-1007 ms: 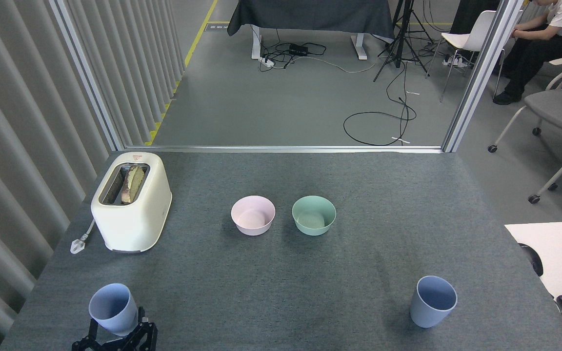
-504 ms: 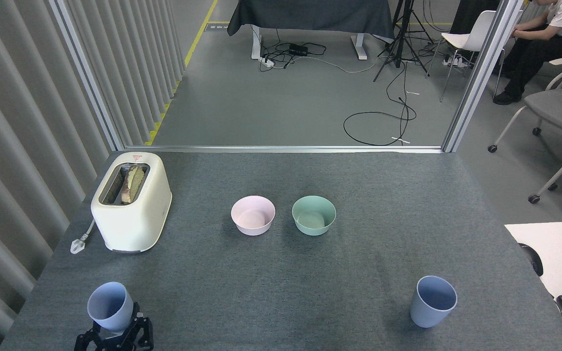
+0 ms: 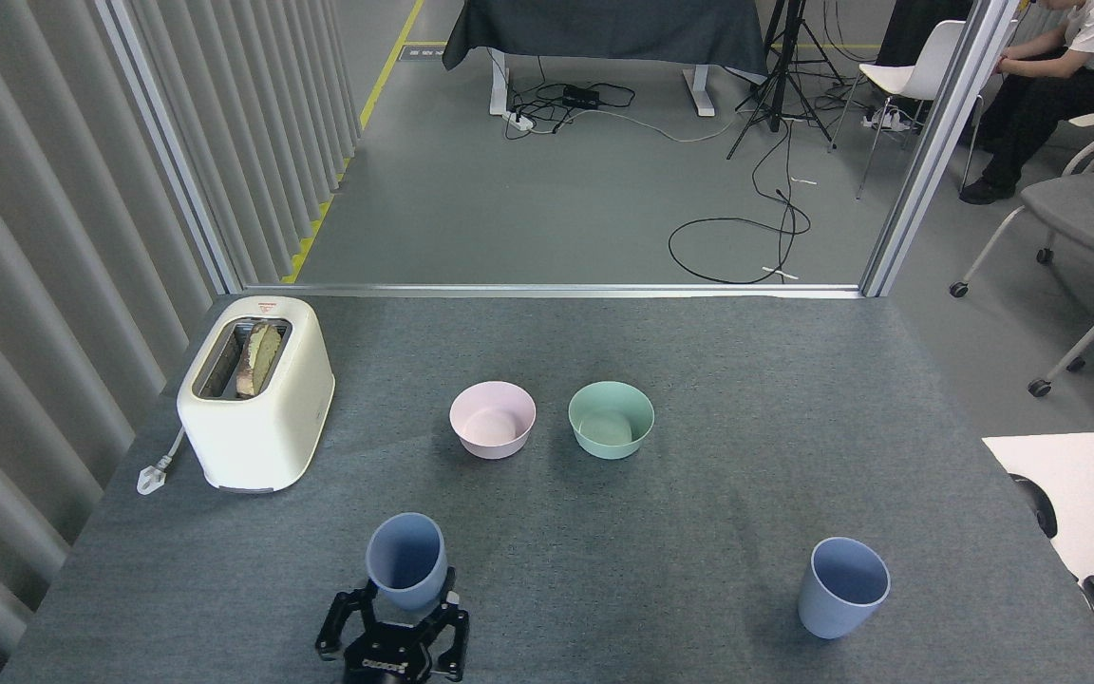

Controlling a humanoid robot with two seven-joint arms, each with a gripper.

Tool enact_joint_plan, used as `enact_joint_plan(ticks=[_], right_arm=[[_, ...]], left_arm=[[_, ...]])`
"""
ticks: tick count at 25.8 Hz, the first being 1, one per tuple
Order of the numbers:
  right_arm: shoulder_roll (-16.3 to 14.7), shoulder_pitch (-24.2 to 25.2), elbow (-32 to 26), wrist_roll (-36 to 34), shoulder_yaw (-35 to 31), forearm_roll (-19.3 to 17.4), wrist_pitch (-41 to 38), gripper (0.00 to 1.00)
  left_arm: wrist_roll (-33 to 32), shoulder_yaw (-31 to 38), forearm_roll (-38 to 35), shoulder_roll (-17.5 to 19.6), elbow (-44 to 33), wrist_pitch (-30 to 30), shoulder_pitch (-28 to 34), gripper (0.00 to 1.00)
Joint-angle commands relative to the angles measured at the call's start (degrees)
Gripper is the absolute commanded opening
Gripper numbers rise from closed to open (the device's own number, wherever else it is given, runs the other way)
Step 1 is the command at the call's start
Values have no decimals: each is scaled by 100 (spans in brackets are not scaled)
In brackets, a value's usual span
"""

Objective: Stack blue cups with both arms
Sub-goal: 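Carry the blue cup with the left gripper to the table center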

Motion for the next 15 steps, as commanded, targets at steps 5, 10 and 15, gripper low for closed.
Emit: enact_joint_plan(ticks=[5,10,15], right_arm=[[0,0,0,19,30,0,64,100],[0,9,0,19,39,0,64,100],[0,0,0,19,39,0,64,100]], left_arm=[[11,-757,-481,-775,1258,4,-732,65],[55,-774,-472,-740,1355,22,-750,65],[319,-748,-472,-714,1583,57,-758,66]])
